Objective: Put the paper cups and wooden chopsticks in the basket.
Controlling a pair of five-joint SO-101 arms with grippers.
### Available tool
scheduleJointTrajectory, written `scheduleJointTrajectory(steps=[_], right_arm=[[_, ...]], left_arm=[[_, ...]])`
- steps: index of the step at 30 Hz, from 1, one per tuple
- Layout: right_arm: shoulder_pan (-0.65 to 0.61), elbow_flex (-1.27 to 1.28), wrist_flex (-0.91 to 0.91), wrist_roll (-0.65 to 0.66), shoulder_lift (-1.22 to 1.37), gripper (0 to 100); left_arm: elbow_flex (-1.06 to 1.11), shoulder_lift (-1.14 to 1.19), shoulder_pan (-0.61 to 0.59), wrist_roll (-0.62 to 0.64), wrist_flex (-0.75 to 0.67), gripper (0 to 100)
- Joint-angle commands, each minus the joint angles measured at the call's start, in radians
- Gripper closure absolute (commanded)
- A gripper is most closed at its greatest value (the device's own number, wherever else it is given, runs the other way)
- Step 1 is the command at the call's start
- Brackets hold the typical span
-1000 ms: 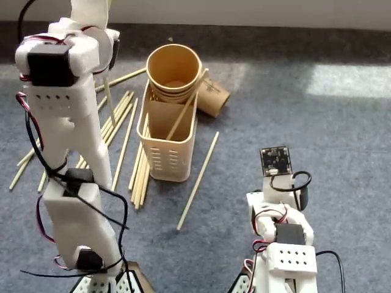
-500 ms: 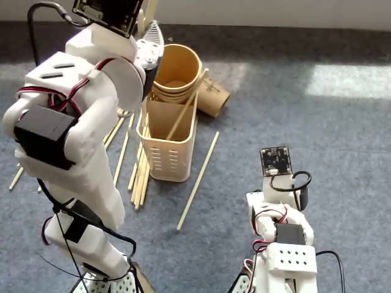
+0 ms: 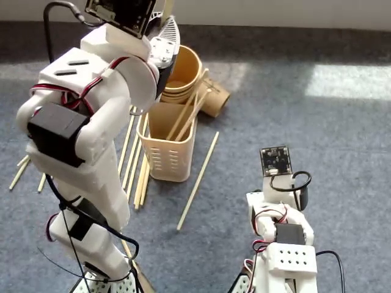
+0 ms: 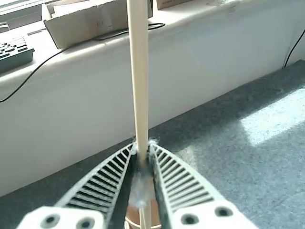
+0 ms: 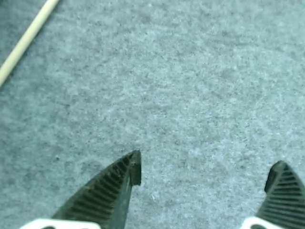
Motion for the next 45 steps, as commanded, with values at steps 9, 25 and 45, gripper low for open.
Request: scheduleJointTrajectory(steps=[9, 25, 45], right_arm=[[0.008, -0.005, -0.018, 0.012, -0.01, 60.5], [0.008, -0.005, -0.018, 0.012, -0.01, 60.5], [0.008, -0.005, -0.018, 0.012, -0.01, 60.5]], left_arm=[[0.001, 0.104, -0.005, 0.061, -0.11, 100], [0.002, 0.145, -0.038, 0.196, 0.003, 99], [-0.004, 0.134, -0.05, 0.157, 0.0, 89]])
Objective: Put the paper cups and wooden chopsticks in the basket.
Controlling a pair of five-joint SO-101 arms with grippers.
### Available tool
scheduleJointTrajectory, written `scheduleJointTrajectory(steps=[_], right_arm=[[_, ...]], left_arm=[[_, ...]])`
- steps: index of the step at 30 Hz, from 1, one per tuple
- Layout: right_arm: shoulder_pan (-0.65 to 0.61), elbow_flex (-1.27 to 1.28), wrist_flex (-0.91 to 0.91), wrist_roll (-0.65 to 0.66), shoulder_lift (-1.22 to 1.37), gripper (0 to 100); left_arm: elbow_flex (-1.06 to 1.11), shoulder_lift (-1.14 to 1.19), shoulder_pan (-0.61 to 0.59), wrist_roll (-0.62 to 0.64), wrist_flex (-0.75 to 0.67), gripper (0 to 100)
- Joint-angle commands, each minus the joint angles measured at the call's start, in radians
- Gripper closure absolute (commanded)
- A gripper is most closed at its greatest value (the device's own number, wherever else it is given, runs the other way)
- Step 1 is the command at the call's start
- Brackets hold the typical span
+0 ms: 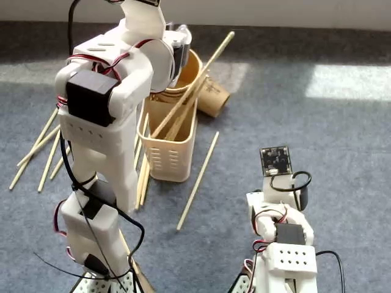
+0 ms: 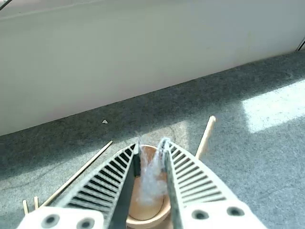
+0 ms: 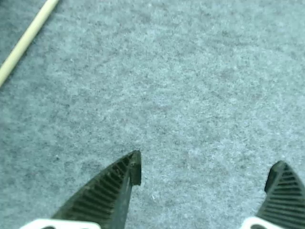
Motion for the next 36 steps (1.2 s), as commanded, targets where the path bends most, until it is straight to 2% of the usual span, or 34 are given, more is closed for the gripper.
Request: scheduleJointTrajectory(steps=[1, 6, 10, 15, 18, 20, 23, 26, 29, 36], right_arm=[[0.008, -0.005, -0.018, 0.012, -0.01, 60.5], [0.008, -0.005, -0.018, 0.012, -0.01, 60.5], [0.008, -0.005, -0.018, 0.012, -0.01, 60.5], [0.008, -0.005, -0.018, 0.012, -0.01, 60.5], [0.008, -0.005, -0.018, 0.012, -0.01, 60.5], [0.008, -0.005, -0.018, 0.012, -0.01, 60.5], [0.008, -0.005, -0.018, 0.012, -0.01, 60.5], [0.008, -0.005, -0.018, 0.012, -0.01, 60.5], [0.008, -0.005, -0.018, 0.012, -0.01, 60.5], [0.008, -0.005, -0.018, 0.012, -0.01, 60.5]], left_arm=[[-0.012, -0.016, -0.015, -0.011, 0.0, 89], [-0.008, -0.07, -0.081, -0.012, 0.031, 89], [0.007, -0.122, -0.289, -0.028, 0.051, 90], [0.303, -0.153, -0.624, -0.244, 0.049, 96], [0.565, -0.14, -0.76, -0.377, 0.043, 98], [0.731, -0.124, -0.809, -0.505, 0.043, 97], [0.966, -0.064, -0.803, -0.666, -0.003, 93], [1.093, 0.019, -0.782, -0.72, -0.164, 85], [1.101, 0.105, -0.748, -0.764, -0.261, 84], [0.997, 0.271, -0.601, -0.799, -0.262, 84]])
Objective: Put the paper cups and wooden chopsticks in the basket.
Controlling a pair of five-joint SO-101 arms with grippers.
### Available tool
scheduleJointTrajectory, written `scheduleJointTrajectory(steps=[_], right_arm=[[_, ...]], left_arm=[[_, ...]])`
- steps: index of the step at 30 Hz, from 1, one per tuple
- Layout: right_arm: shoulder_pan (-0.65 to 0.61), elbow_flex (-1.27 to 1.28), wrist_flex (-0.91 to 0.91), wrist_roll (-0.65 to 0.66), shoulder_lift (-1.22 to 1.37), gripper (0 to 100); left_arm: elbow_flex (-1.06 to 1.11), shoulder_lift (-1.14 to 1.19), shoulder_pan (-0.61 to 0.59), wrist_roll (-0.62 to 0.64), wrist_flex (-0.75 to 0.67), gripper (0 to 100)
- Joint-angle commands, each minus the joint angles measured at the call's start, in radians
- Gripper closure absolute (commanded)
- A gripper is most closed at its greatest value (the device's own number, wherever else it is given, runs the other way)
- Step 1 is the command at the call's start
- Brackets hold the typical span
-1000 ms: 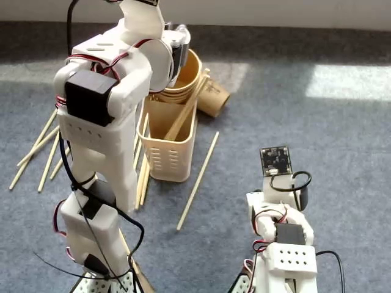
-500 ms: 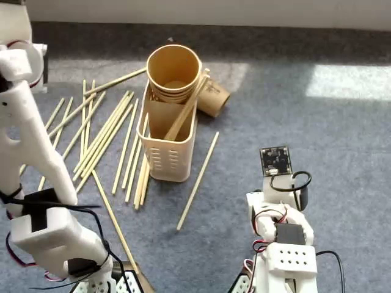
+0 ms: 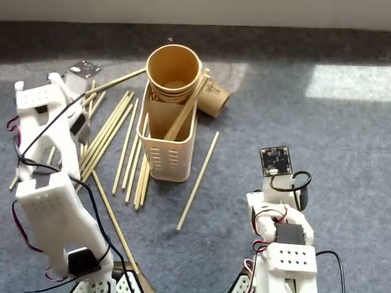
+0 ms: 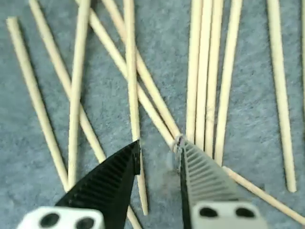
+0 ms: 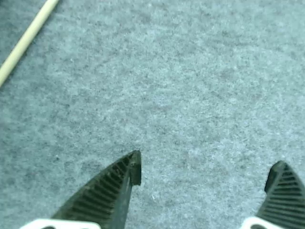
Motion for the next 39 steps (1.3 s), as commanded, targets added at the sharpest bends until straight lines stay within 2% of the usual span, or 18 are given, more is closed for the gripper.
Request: scheduleJointTrajectory(steps=[1, 7, 17, 20, 22, 26, 32, 35, 39], right_arm=[[0.008, -0.005, -0.018, 0.012, -0.01, 60.5], [0.008, -0.005, -0.018, 0.012, -0.01, 60.5], [0.008, -0.005, -0.018, 0.014, -0.01, 60.5], [0.008, -0.005, -0.018, 0.014, -0.01, 60.5], [0.008, -0.005, -0.018, 0.014, -0.01, 60.5], [0.008, -0.005, -0.018, 0.014, -0.01, 60.5], [0.008, -0.005, -0.018, 0.014, -0.01, 60.5], [0.008, -0.005, -0.018, 0.014, -0.01, 60.5], [0.008, -0.005, -0.018, 0.014, -0.01, 60.5]], left_arm=[[-0.093, 0.059, 0.116, -0.015, -0.009, 84], [-0.176, 0.163, 0.18, -0.014, -0.012, 84], [-0.277, 0.369, 0.177, 0.025, -0.009, 84], [-0.277, 0.374, 0.179, 0.021, -0.009, 91], [-0.277, 0.363, 0.18, 0.021, -0.009, 100], [-0.294, 0.294, 0.185, 0.021, 0.038, 100], [-0.473, 0.159, 0.222, 0.029, 0.227, 100], [-0.61, 0.085, 0.254, 0.094, 0.305, 100], [-0.759, -0.048, 0.282, 0.206, 0.305, 100]])
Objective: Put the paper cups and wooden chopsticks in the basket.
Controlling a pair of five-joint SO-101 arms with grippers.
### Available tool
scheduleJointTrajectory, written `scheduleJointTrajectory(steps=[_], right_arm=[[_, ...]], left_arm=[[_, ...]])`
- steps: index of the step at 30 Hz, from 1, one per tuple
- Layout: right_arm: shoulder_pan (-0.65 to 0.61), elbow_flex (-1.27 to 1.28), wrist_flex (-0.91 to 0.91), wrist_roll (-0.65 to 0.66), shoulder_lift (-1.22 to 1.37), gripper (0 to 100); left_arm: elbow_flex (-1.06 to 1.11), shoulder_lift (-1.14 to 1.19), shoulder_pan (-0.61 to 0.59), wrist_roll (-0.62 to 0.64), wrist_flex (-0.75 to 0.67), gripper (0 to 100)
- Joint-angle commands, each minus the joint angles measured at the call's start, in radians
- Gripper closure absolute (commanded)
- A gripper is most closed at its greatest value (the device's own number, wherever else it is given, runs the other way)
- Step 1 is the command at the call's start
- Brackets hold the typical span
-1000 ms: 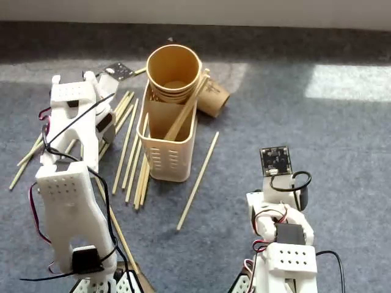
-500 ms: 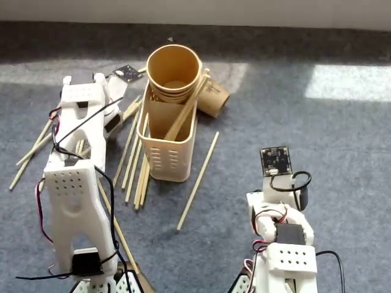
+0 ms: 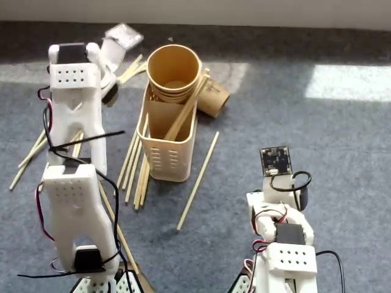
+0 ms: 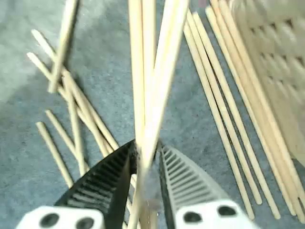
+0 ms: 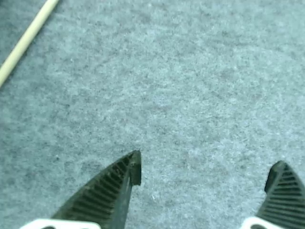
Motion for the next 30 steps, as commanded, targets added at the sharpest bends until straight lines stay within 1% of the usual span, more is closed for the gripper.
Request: scheduleJointTrajectory(steps=[1, 5, 11, 15, 18, 22, 25, 30], right_arm=[[0.008, -0.005, -0.018, 0.014, -0.01, 60.5], [0.008, -0.005, -0.018, 0.014, -0.01, 60.5], [0.008, -0.005, -0.018, 0.012, -0.01, 60.5], [0.008, -0.005, -0.018, 0.012, -0.01, 60.5], [0.008, -0.005, -0.018, 0.012, -0.01, 60.5], [0.008, -0.005, -0.018, 0.012, -0.01, 60.5], [0.008, -0.005, -0.018, 0.012, -0.01, 60.5], [0.008, -0.005, -0.018, 0.012, -0.01, 60.5]], left_arm=[[-0.189, -0.214, 0.05, 0.129, 0.021, 100], [-0.28, -0.349, 0.127, 0.227, 0.02, 100], [-0.426, -0.49, 0.315, 0.348, 0.014, 100], [-0.455, -0.53, 0.403, 0.425, -0.066, 100], [-0.455, -0.532, 0.437, 0.474, -0.109, 100], [-0.452, -0.527, 0.469, 0.525, -0.107, 100], [-0.452, -0.527, 0.473, 0.528, -0.114, 100], [-0.429, -0.496, 0.467, 0.606, -0.107, 100]])
